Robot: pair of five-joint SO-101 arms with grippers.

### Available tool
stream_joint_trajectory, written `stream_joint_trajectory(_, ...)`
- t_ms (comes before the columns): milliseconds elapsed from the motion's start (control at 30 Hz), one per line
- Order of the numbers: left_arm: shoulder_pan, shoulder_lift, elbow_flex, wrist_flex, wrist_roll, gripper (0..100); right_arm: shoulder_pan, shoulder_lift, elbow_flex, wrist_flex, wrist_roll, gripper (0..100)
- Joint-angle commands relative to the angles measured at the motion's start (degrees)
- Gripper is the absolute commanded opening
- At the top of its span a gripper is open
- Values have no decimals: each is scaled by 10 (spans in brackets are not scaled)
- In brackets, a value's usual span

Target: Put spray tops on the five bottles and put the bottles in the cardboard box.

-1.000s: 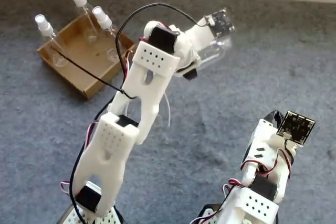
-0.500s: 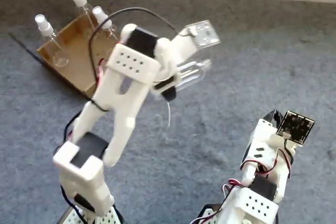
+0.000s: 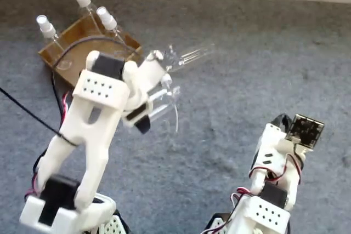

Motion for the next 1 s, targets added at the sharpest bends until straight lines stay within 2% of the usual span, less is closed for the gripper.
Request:
stream_joint_trajectory(0,-18,-95,144,-101,-5,126,-51,-4,82,34,5,12)
stream_joint_trajectory(100,-18,-143,242,-164,-5,126,-59,-4,82,36,5,12)
stream_joint_trajectory(233,-16,-187,337,-206,-5,126,-59,-4,82,36,5,12)
stream_joint_trajectory(433,-34,-193,404,-251,-5,126,-59,-4,82,36,5,12)
stream_joint_trajectory(633,-91,-193,455,-326,-5,127,-59,-4,82,36,5,12)
stream_joint_trajectory(800,-120,-193,476,-331,-5,130,-59,-4,82,36,5,12)
stream_joint_trajectory(967,-121,-193,495,-331,-6,130,-59,-3,82,36,5,12)
